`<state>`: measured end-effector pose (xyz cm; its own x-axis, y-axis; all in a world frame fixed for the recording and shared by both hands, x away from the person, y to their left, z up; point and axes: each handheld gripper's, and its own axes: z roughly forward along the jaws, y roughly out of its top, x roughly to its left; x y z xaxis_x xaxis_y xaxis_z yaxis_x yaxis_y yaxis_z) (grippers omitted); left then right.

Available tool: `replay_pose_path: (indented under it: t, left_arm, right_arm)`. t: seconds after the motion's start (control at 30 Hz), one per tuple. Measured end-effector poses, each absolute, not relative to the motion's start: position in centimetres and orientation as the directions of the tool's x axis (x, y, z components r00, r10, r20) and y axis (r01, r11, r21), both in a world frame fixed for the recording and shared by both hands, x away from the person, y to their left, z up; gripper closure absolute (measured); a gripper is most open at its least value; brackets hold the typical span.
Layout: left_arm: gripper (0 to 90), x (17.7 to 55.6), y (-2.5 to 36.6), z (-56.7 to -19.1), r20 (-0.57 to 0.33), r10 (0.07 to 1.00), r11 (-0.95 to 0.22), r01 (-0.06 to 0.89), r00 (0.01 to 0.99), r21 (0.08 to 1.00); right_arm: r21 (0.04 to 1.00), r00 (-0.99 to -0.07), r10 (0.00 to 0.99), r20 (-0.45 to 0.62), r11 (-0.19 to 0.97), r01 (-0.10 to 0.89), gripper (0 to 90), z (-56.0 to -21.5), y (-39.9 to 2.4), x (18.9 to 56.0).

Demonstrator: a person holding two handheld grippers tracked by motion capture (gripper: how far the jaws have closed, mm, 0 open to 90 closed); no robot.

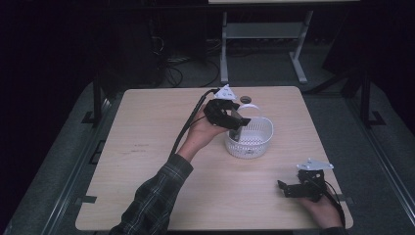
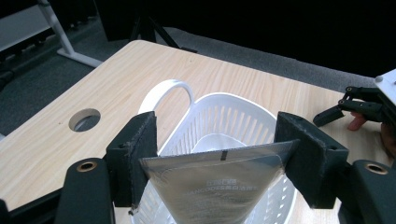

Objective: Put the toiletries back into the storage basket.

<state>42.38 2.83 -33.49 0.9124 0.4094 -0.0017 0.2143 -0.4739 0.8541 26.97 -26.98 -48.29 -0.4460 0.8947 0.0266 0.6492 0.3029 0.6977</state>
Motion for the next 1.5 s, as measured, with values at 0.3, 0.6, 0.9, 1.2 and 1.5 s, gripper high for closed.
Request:
replay_pose_path:
  t: [0.3, 0.6, 0.9, 1.2, 1.5]
  left_arm:
    - [30.0, 42.7, 2.8, -34.4, 0.005, 0.414, -0.488, 0.217, 0.910, 0.846]
    - [30.0, 42.9, 2.8, -35.6, -0.001, 0.419, -0.499, 0.231, 0.908, 0.835]
    - [30.0, 43.0, 2.7, -36.4, 0.007, 0.418, -0.523, 0.234, 0.908, 0.820]
    - [30.0, 43.0, 2.6, -36.9, 0.005, 0.415, -0.534, 0.239, 0.910, 0.811]
    - [29.8, 42.8, 2.5, -37.2, 0.017, 0.414, -0.539, 0.230, 0.910, 0.810]
  right_arm:
    - [0.697, -0.445, 0.895, 0.029, 0.301, 0.651, 0.0, -48.3, -27.0, 27.0]
    - [0.697, -0.449, 0.893, 0.027, 0.305, 0.649, 0.0, -48.3, -27.0, 27.0]
    - [0.698, -0.449, 0.893, 0.024, 0.307, 0.648, 0.0, -48.3, -27.0, 27.0]
    - [0.698, -0.450, 0.893, 0.024, 0.307, 0.647, 0.0, -48.3, -27.0, 27.0]
    - [0.698, -0.450, 0.893, 0.025, 0.307, 0.647, 0.0, -48.3, -27.0, 27.0]
